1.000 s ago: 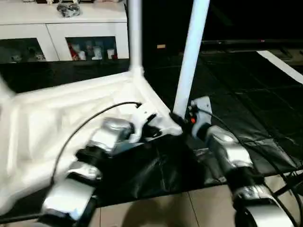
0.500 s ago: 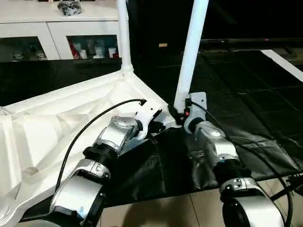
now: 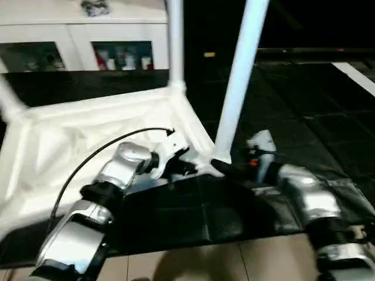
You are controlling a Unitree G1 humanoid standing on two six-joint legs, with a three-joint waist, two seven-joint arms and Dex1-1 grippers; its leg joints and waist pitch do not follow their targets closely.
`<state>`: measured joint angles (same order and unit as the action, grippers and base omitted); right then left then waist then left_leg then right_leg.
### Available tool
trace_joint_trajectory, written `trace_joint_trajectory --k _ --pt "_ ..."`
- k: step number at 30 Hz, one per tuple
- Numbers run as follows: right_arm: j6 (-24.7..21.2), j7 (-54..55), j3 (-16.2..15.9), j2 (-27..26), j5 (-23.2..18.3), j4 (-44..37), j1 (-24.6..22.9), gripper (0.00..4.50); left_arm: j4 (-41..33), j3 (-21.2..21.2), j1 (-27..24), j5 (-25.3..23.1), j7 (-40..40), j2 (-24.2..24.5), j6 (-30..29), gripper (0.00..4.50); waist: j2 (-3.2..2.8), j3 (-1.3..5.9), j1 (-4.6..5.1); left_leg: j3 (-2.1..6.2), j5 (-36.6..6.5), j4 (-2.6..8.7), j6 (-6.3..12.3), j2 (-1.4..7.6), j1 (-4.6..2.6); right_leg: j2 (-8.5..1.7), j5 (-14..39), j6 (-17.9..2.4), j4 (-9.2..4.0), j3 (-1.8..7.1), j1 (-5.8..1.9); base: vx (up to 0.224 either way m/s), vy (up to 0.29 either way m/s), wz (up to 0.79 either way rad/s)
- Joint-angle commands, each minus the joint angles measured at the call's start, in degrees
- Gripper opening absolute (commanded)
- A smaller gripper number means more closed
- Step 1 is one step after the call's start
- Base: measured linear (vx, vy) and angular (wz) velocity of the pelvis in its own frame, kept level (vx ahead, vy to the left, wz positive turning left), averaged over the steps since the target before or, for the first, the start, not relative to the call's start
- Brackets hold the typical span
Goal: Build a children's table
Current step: Rotate leg to tighten
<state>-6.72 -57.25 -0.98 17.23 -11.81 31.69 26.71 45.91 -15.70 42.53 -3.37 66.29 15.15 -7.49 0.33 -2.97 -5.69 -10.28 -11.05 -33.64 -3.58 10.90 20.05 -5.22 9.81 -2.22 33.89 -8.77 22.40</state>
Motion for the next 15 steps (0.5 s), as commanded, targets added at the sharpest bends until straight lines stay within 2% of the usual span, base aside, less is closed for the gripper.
trace_joint_trajectory --k 1,3,5,6,7,10,12,13,15 --pt "-0.07 -6.53 -2.28 1.76 -1.2 -1.37 0.98 4.48 -1.95 -2.89 -0.62 0.56 7.68 1.17 1.98 0.0 0.28 3.68 -0.37 0.92 -10.26 3.74 4.54 3.3 -0.07 -5.07 17.31 -8.85 -4.7 4.47 -3.19 0.0 0.0 0.0" --pt "-0.44 -9.82 -3.08 2.71 -1.7 -1.65 1.46 4.48 -2.57 -3.67 -0.72 0.82 10.86 2.1 2.4 0.0 0.08 3.81 -0.76 0.98 -9.68 3.73 4.51 3.51 -0.04 -5.18 16.29 -9.25 -4.44 4.5 -3.21 0.0 0.0 0.0" --pt "-1.26 -13.05 -3.96 3.51 -2.21 -1.84 1.88 4.48 -2.77 -4.61 -0.69 0.44 13.02 2.92 3.51 0.0 0.2 3.84 -1.18 0.88 -9.11 3.71 4.4 3.59 -0.2 -5.11 14.79 -9.95 -4.29 4.53 -2.99 0.0 0.0 0.0" --pt "-2.05 -18.6 -6.32 4.74 -2.08 -1.71 2.59 4.48 -3.1 -5.99 -0.65 -0.23 16.36 4.09 5.14 0.0 0.2 3.87 -1.36 0.88 -9.21 3.65 4.44 3.48 -0.22 -5.05 14.85 -9.98 -4.19 4.46 -2.96 0.0 0.0 0.0" --pt "-2.06 -19.83 -6.9 5.02 -1.92 -1.66 2.72 4.48 -3.18 -6.24 -0.65 -0.31 17.11 4.32 5.46 0.0 0.22 3.89 -1.51 0.91 -9.1 3.61 4.69 3.45 0.08 -5.12 15.01 -9.81 -4.12 4.47 -3.23 0.0 0.0 0.0" --pt "-1.88 -23.39 -9.11 5.71 -1.01 -0.7 3.39 4.14 -3.59 -7.41 -0.71 -0.79 19.89 5.3 6.95 0.0 0.26 3.87 -2.07 0.86 -8.46 3.59 4.51 3.53 -0.04 -5.23 15.54 -9.38 -4.15 4.56 -3.05 0.0 0.0 0.0" --pt "-1.79 -24.15 -9.42 5.7 -0.81 -0.28 3.67 4.02 -3.76 -7.7 -0.79 -0.67 20.82 5.57 7.19 0.0 0.26 3.86 -2.41 0.84 -8.66 3.61 4.09 3.54 -0.09 -5.29 16.29 -9.15 -4.22 4.6 -2.95 0.0 0.0 0.0" --pt "-1.45 -24.95 -9.72 5.5 -0.59 0.43 4.11 3.8 -4.22 -8.02 -0.98 -0.42 21.91 5.86 7.29 0.0 0.24 3.89 -2.55 0.9 -8.68 3.68 3.75 3.62 -0.21 -5.29 16.56 -9.08 -4.2 4.56 -2.91 0.0 0.0 0.0" --pt "-0.91 -25.78 -10.09 5.17 -0.37 1.4 4.7 3.74 -5.03 -8.58 -1.23 -0.27 23.22 6.23 7.42 0.0 0.36 3.87 -2.51 0.95 -8.84 3.73 3.4 3.62 -0.1 -5.33 16.91 -9.04 -4.16 4.54 -2.98 0.0 0.0 0.0"
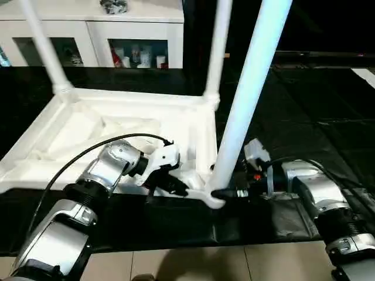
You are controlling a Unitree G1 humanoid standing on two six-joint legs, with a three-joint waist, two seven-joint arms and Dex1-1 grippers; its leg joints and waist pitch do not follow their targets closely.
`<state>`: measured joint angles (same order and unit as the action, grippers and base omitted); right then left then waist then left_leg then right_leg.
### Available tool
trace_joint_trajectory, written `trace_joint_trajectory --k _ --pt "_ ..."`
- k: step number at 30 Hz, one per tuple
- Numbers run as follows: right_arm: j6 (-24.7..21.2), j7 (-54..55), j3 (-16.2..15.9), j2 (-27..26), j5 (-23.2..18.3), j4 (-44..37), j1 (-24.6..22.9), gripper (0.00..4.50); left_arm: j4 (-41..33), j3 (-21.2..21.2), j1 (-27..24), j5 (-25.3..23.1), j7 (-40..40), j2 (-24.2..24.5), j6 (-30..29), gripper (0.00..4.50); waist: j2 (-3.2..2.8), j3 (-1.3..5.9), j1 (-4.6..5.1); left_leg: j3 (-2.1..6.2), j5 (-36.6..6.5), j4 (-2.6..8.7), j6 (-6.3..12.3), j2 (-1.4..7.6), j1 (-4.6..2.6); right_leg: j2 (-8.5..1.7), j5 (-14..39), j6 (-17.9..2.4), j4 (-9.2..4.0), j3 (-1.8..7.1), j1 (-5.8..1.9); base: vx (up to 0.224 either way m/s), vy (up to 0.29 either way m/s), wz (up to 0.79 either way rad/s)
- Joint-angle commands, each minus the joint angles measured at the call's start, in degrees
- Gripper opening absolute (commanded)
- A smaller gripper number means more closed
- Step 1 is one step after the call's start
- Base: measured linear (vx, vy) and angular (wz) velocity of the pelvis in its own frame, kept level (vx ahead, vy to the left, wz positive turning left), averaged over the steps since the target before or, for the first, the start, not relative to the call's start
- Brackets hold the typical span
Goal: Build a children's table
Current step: Rotate leg to tighten
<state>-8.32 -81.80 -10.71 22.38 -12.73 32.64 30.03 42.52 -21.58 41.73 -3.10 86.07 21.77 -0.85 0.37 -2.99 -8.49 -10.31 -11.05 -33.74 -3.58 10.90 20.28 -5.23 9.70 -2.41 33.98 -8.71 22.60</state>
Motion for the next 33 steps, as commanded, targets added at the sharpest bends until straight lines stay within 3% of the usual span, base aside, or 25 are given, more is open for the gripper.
trace_joint_trajectory --k 1,14,23,29,30,31,32,33 --pt "0.8 -1.64 -0.56 -0.13 0.55 0.77 1.61 3.67 -2.05 -2.91 -0.57 -0.53 3.83 -0.24 0.84 0.0 0.33 3.88 0.34 1.04 -8.99 3.88 3.24 3.68 -0.3 -5.32 17.23 -8.89 -4.17 4.47 -3.15 0.0 0.0 0.0" --pt "-0.29 -6.28 -2.65 -0.05 -0.35 0.34 1.41 2.56 -3.3 -3.21 -1.34 -0.31 4.7 -0.05 1.13 0.0 0.37 4.11 0.12 0.97 -7.29 3.63 3.7 3.61 -0.24 -5.19 15.13 -9.07 -3.86 4.49 -3.17 0.0 0.0 0.0" --pt "-1.48 -5.58 -2.12 -1.06 -1.25 -0.52 0.26 2.21 -2.81 -1.87 -1.66 -0.05 1.34 -0.87 -1.57 0.0 0.39 3.96 0.12 0.95 -8.4 3.65 3.18 3.52 -0.26 -5.22 17.31 -8.51 -4.17 4.51 -3.17 0.0 0.0 0.0" --pt "-4.33 8.71 2.16 -4.75 -1.48 -2.32 -2.43 2.14 -2.4 1.99 -1.37 1.49 -7.11 -4.15 -7.24 0.0 0.46 3.55 0.5 1.14 -11.12 4.01 1.86 3.46 -0.61 -5.36 23.32 -6.64 -5.05 4.39 -3.09 0.0 0.0 0.0" --pt "-4.27 12.26 2.96 -5.78 -0.96 -2.1 -2.62 2.12 -2.23 2.53 -1.23 1.5 -8.93 -4.77 -8.03 0.0 0.48 3.36 0.85 1.26 -12.29 4.09 1.38 3.29 -0.69 -5.35 25.92 -5.8 -5.4 4.23 -2.96 0.0 0.0 0.0" --pt "-5.36 20.82 4.79 -8.47 0.1 -1.48 -2.76 2.11 -1.14 4.04 -0.38 1.34 -14.61 -6.8 -10.53 0.0 0.07 3.42 1.17 1.34 -12.66 4.05 0.71 3.22 -0.72 -5.5 27.18 -5.26 -5.56 4.2 -3.01 0.0 0.0 0.0" --pt "-5.36 20.82 4.79 -8.47 0.1 -1.48 -2.76 2.11 -1.14 4.04 -0.38 1.34 -14.61 -6.8 -10.53 0.0 -0.06 3.28 1.5 1.51 -13.17 4.18 0.23 3.29 -0.66 -5.4 27.79 -5.02 -5.69 4.12 -2.9 0.0 0.0 0.0" --pt "-6.01 24.31 5.5 -9.74 0.44 -0.98 -2.62 2.11 -0.51 4.71 0.1 1.32 -17.22 -7.88 -11.61 0.0 0.23 3.34 2.13 1.62 -14.2 4.2 -0.25 3.06 -0.72 -5.38 29.04 -4.25 -6.08 3.85 -3.03 0.0 0.0 0.0"
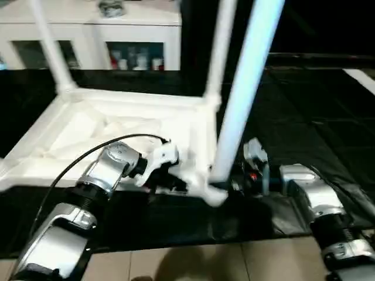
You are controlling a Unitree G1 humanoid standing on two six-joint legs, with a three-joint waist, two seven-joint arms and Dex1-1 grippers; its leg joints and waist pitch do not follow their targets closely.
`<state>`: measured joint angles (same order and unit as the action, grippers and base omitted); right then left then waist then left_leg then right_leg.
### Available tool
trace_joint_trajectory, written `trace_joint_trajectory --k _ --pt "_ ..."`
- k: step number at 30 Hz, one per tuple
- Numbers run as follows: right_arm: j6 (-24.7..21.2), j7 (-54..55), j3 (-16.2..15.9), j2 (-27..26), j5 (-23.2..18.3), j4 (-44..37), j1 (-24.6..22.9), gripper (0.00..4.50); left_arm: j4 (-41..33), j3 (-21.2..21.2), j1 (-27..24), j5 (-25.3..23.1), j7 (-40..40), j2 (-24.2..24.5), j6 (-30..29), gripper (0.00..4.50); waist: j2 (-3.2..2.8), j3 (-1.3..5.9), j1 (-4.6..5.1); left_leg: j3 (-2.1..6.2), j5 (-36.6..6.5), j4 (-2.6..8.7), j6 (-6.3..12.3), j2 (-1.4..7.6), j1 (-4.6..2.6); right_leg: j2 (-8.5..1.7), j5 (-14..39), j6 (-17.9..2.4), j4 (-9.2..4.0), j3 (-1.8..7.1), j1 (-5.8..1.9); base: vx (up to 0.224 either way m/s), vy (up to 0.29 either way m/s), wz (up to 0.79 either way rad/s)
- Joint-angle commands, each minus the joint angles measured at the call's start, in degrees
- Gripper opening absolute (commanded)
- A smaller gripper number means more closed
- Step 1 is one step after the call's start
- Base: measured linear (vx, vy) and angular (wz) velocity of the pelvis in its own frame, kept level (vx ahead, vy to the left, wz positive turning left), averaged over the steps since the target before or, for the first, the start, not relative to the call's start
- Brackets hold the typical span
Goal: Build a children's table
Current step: Rotate leg to tighten
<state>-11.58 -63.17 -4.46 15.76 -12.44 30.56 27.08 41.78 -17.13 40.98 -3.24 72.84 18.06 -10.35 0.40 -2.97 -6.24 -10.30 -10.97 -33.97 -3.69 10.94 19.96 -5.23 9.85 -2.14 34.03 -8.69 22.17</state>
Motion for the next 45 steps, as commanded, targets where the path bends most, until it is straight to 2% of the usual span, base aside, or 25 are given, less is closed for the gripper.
trace_joint_trajectory --k 1,2,3,5,7,8,11,12,13,14,15,18,20,22,26,27,30,31,32,35,37,38,39,42,45 --pt "-2.92 13.79 0.09 -6.32 1.78 2.79 1.13 2.09 2.43 2.49 2.53 2.06 -10.99 -7.46 -5.4 0.0 0.17 3.31 0.57 1.59 -14.12 4.36 -0.23 2.91 -0.17 -5.29 28.8 -4.31 -6.11 3.81 -2.64 0.0 0.0 0.0" --pt "-2.93 16.37 0.22 -7.35 2.45 3.41 1.5 2.09 3.11 3.14 3.06 2.29 -13.02 -8.52 -6.22 0.0 -0.06 3.41 0.7 1.63 -14.13 4.28 -0.41 2.9 -0.36 -5.36 28.65 -4.44 -6.15 3.78 -2.54 0.0 0.0 0.0" --pt "-3.05 19.53 0.32 -8.58 3.39 4.21 2.06 2.08 3.9 3.83 3.67 2.56 -15.21 -9.75 -6.99 0.0 0.1 3.4 1.34 1.65 -14.33 4.18 -0.51 2.76 -0.46 -5.3 28.57 -4.83 -6.23 3.66 -2.44 0.0 0.0 0.0" --pt "-3.91 25.31 1.25 -10.86 4.1 5.96 3.61 2.07 5.35 5.1 4.72 2.87 -19.21 -11.63 -7.52 0.0 0.32 3.4 1.88 1.48 -13.24 4.06 0.43 2.41 -0.06 -5.13 27.82 -4.95 -6.36 3.69 -2.61 0.0 0.0 0.0" --pt "-4.02 30.93 1.53 -13.25 5.25 8.1 5.65 2.06 6.84 6.55 5.97 3.29 -23.71 -13.84 -7.86 0.0 0.25 3.57 2.33 1.35 -11.72 3.89 1.3 2.29 0.0 -5.02 26.07 -5.71 -6.13 3.77 -2.56 0.0 0.0 0.0" --pt "-3.89 34.5 2.07 -14.92 5.42 9.52 7.11 2.06 7.83 7.86 6.88 3.76 -27.3 -15.34 -8.06 0.0 0.27 3.66 2.26 1.39 -11.54 3.91 1.49 2.37 -0.1 -5.06 25.58 -5.88 -6.12 3.73 -2.65 0.0 0.0 0.0" --pt "-4.09 40.09 2.22 -16.43 6.75 11.99 9.28 2.04 8.33 8.46 7.7 3.68 -29.99 -16.69 -8.12 0.0 0.36 3.64 2.35 1.31 -10.63 4.01 2.27 2.5 -0.02 -4.92 22.96 -6.75 -5.75 3.9 -2.64 0.0 0.0 0.0" --pt "-4.03 41.15 2.19 -17.09 7.17 12.64 9.8 2.04 8.04 8.52 7.8 3.48 -30.4 -17.17 -8.27 0.0 0.24 3.67 2.32 1.28 -10.31 4.01 2.31 2.6 -0.04 -4.95 21.96 -7.05 -5.63 4.02 -2.57 0.0 0.0 0.0" --pt "-3.54 41.4 2.14 -17.76 7.48 13.1 10.22 2.04 7.64 8.4 7.87 3.05 -30.49 -17.55 -8.32 0.0 0.56 3.69 2.41 1.27 -9.99 4.08 2.52 2.62 0.17 -4.95 20.82 -7.29 -5.45 4.06 -2.77 0.0 0.0 0.0" --pt "-3.46 41.12 2.33 -17.93 7.28 12.94 10.14 2.04 7.29 8.06 7.68 2.77 -29.85 -17.38 -8.32 0.0 0.44 3.73 2.32 1.29 -9.76 4.06 2.61 2.63 0.16 -5.0 20.32 -7.46 -5.3 4.09 -2.83 0.0 0.0 0.0" --pt "-3.45 41.11 2.4 -17.99 7.31 12.92 10.13 2.55 7.27 8.02 7.67 2.69 -29.78 -17.35 -8.32 0.0 0.37 3.66 2.26 1.2 -9.53 4.07 3.0 2.63 0.18 -5.0 19.57 -7.54 -5.31 4.19 -2.81 0.0 0.0 0.0" --pt "-3.29 40.7 3.61 -18.8 6.64 12.45 10.0 2.77 6.89 7.54 7.29 1.92 -29.01 -16.78 -8.48 0.0 0.29 3.56 2.3 1.2 -9.83 4.17 3.25 2.72 0.19 -5.07 19.0 -7.95 -5.27 4.28 -2.85 0.0 0.0 0.0" --pt "-2.32 40.45 3.92 -18.71 6.65 12.27 10.12 3.02 7.0 6.62 6.78 1.23 -26.71 -15.5 -7.25 0.0 -0.12 3.52 2.34 1.26 -11.0 4.21 2.86 2.75 -0.06 -5.1 20.37 -7.78 -5.46 4.25 -2.76 0.0 0.0 0.0" --pt "-1.14 39.91 3.61 -17.65 7.11 12.05 9.88 3.16 6.53 5.4 6.04 0.68 -23.84 -13.74 -6.14 0.0 -0.01 3.61 2.52 1.41 -11.28 4.36 2.54 2.78 0.2 -5.17 20.23 -7.44 -5.39 4.3 -2.92 0.0 0.0 0.0" --pt "-0.11 34.87 2.67 -14.67 6.87 10.71 8.15 3.63 5.35 4.9 5.04 1.23 -19.74 -11.3 -5.45 0.0 0.13 3.98 2.5 1.23 -7.97 4.06 3.39 2.89 0.4 -5.15 12.81 -9.83 -4.26 4.58 -3.16 0.0 0.0 0.0" --pt "-0.3 32.98 2.38 -13.5 6.82 10.14 7.48 3.71 4.86 4.91 4.71 1.55 -18.47 -10.53 -6.17 0.0 0.15 4.01 2.37 1.12 -7.22 3.93 4.21 2.86 0.43 -5.07 10.99 -10.4 -4.08 4.57 -3.19 0.0 0.0 0.0" --pt "0.95 26.17 1.48 -10.39 6.29 7.76 5.47 3.92 3.55 3.38 3.28 1.3 -13.02 -8.03 -3.3 0.0 -0.03 3.99 2.04 0.95 -6.67 3.84 5.46 2.96 0.43 -5.03 9.03 -11.35 -3.9 4.6 -3.0 0.0 0.0 0.0" --pt "1.46 20.5 0.97 -8.28 5.08 5.27 3.94 4.08 2.89 2.53 2.51 1.14 -9.82 -6.43 -1.78 0.0 -0.17 3.96 1.77 1.12 -7.34 3.89 5.44 2.91 0.46 -4.98 9.61 -10.95 -4.0 4.47 -3.31 0.0 0.0 0.0" --pt "1.49 11.17 -0.26 -4.43 3.21 1.33 1.84 4.15 2.11 1.63 1.59 1.47 -4.74 -4.09 0.02 0.0 -0.06 3.88 1.67 0.97 -8.25 3.84 6.05 2.98 0.46 -5.0 10.12 -10.67 -4.14 4.56 -3.29 0.0 0.0 0.0" --pt "1.32 4.46 -1.4 -1.14 2.13 -0.88 0.84 4.36 1.58 0.99 1.06 1.86 -0.79 -2.37 1.23 0.0 -0.24 3.88 0.72 0.94 -8.78 3.89 5.82 3.28 0.27 -4.79 11.35 -10.44 -4.09 4.35 -3.11 0.0 0.0 0.0" --pt "2.02 1.06 -2.12 0.88 2.18 -1.28 0.74 4.45 1.25 0.45 0.74 2.01 1.84 -1.19 2.38 0.0 -0.17 3.74 0.5 0.82 -9.67 3.91 5.24 3.31 0.33 -4.93 13.49 -9.92 -4.33 4.45 -3.0 0.0 0.0 0.0" --pt "2.78 -0.04 -2.37 1.7 2.45 -1.11 0.84 4.45 1.05 0.18 0.58 2.1 3.09 -0.72 2.94 0.0 0.08 3.77 0.36 0.82 -9.93 3.92 4.62 3.35 0.19 -4.99 14.89 -9.66 -4.48 4.45 -2.82 0.0 0.0 0.0" --pt "3.43 -1.74 -2.53 2.59 2.37 -0.69 1.17 4.45 0.31 -0.32 0.3 2.29 5.04 0.06 2.72 0.0 -0.04 3.77 0.08 0.9 -10.08 3.97 4.04 3.42 0.1 -5.13 15.87 -9.56 -4.39 4.49 -2.78 0.0 0.0 0.0" --pt "3.28 -8.14 -2.84 4.79 0.91 -0.09 2.14 4.45 -1.51 -2.15 -0.39 2.36 10.13 2.07 2.88 0.0 -0.08 3.8 -0.53 0.8 -9.67 4.0 3.69 3.61 -0.21 -5.02 14.81 -10.14 -4.24 4.69 -2.51 0.0 0.0 0.0" --pt "2.79 -14.81 -4.18 6.65 -0.08 -0.22 2.97 4.45 -2.41 -4.0 -0.86 1.84 13.58 3.51 4.49 0.0 0.1 3.92 -0.84 0.81 -8.81 3.86 4.33 3.48 0.13 -5.0 13.58 -10.24 -3.96 4.59 -2.79 0.0 0.0 0.0"
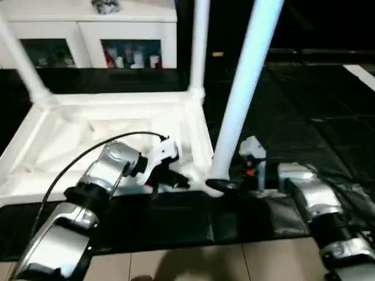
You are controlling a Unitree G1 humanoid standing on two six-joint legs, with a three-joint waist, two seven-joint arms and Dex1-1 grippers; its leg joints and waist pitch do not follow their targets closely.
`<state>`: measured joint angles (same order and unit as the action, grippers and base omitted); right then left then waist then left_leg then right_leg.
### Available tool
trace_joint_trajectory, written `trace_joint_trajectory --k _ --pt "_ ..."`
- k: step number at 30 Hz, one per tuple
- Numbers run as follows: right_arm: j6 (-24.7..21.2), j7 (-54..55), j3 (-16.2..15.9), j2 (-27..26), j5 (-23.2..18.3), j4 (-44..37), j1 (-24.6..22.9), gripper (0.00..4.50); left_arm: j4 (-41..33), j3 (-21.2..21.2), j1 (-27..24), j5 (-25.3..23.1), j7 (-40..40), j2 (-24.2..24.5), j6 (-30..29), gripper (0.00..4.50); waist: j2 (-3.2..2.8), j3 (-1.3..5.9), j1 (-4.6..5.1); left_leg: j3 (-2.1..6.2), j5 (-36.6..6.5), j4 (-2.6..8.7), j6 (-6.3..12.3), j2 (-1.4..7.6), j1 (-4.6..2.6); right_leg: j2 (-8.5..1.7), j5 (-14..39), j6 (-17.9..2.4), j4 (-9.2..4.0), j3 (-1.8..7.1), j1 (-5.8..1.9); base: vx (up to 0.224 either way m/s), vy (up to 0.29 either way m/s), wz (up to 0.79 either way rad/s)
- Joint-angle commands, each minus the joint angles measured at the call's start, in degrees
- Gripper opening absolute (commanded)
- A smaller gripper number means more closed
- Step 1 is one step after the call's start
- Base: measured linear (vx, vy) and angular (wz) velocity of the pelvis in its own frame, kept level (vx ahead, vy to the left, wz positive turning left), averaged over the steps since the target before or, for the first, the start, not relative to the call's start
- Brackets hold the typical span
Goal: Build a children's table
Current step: Rotate leg to tighten
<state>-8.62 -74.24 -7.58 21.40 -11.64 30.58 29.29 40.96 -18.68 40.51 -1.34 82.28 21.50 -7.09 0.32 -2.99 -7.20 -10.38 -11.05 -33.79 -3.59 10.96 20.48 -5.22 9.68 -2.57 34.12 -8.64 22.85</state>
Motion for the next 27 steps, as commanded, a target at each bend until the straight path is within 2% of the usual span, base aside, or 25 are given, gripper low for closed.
trace_joint_trajectory --k 1,3,7,12,14,19,21,22,27 --pt "-0.03 -5.62 -1.58 1.43 -1.11 -0.28 0.99 4.45 -1.79 -3.06 -0.51 -0.33 5.13 0.46 1.92 0.0 0.15 3.91 0.01 0.89 -8.4 3.65 4.35 3.41 -0.32 -5.03 13.83 -9.74 -4.01 4.53 -3.47 0.0 0.0 0.0" --pt "0.06 -6.91 -1.99 1.68 -1.21 -0.19 1.22 4.28 -1.92 -3.49 -0.58 -0.56 5.78 0.72 2.23 0.0 0.17 3.98 -0.21 0.86 -8.07 3.54 4.53 3.32 -0.23 -5.06 14.3 -9.39 -4.1 4.51 -3.54 0.0 0.0 0.0" --pt "-0.28 -11.13 -3.36 1.95 -1.47 1.3 2.5 3.94 -1.83 -3.9 -0.53 -1.15 7.09 0.97 3.42 0.0 0.2 4.09 -0.77 0.91 -7.67 3.58 4.27 3.54 -0.5 -5.02 14.12 -9.74 -3.95 4.43 -3.3 0.0 0.0 0.0" --pt "-0.36 -12.84 -4.15 1.32 -1.46 2.15 2.85 3.51 -2.76 -4.06 -0.74 -0.82 7.02 0.8 2.97 0.0 0.49 4.11 -0.89 0.91 -7.59 3.57 3.75 3.52 -0.42 -5.1 14.59 -9.44 -3.95 4.49 -3.37 0.0 0.0 0.0" --pt "-0.51 -13.55 -4.32 1.25 -1.54 2.24 2.85 3.44 -3.06 -4.24 -0.88 -0.62 7.1 0.84 2.95 0.0 0.27 4.14 -0.98 0.92 -7.36 3.53 3.86 3.49 -0.39 -5.14 14.42 -9.39 -3.89 4.47 -3.38 0.0 0.0 0.0" --pt "-1.06 -15.25 -5.0 1.62 -1.62 2.32 2.77 2.95 -3.54 -4.71 -1.33 -0.59 7.43 1.06 3.16 0.0 0.48 4.18 -1.0 0.95 -6.43 3.49 4.19 3.47 -0.29 -5.04 13.69 -9.29 -3.76 4.43 -3.44 0.0 0.0 0.0" --pt "-1.04 -15.58 -5.13 1.72 -1.68 2.6 2.87 2.95 -3.48 -4.72 -1.36 -0.64 7.45 1.07 3.31 0.0 0.45 4.14 -1.02 0.92 -6.73 3.48 4.12 3.46 -0.31 -5.07 14.31 -9.15 -3.85 4.43 -3.39 0.0 0.0 0.0" --pt "-1.06 -15.85 -5.26 1.79 -1.66 2.88 2.98 2.66 -3.5 -4.67 -1.4 -0.68 7.33 1.08 3.27 0.0 0.75 4.09 -1.01 0.85 -7.0 3.47 4.07 3.42 -0.3 -5.06 15.16 -8.86 -4.0 4.42 -3.4 0.0 0.0 0.0" --pt "-1.21 -16.7 -5.48 1.57 -1.8 3.51 3.2 2.34 -3.71 -4.38 -1.73 -0.49 6.53 1.01 2.68 0.0 0.62 4.08 -1.12 0.92 -6.86 3.5 3.96 3.48 -0.4 -5.1 16.57 -8.27 -4.08 4.41 -3.27 0.0 0.0 0.0"
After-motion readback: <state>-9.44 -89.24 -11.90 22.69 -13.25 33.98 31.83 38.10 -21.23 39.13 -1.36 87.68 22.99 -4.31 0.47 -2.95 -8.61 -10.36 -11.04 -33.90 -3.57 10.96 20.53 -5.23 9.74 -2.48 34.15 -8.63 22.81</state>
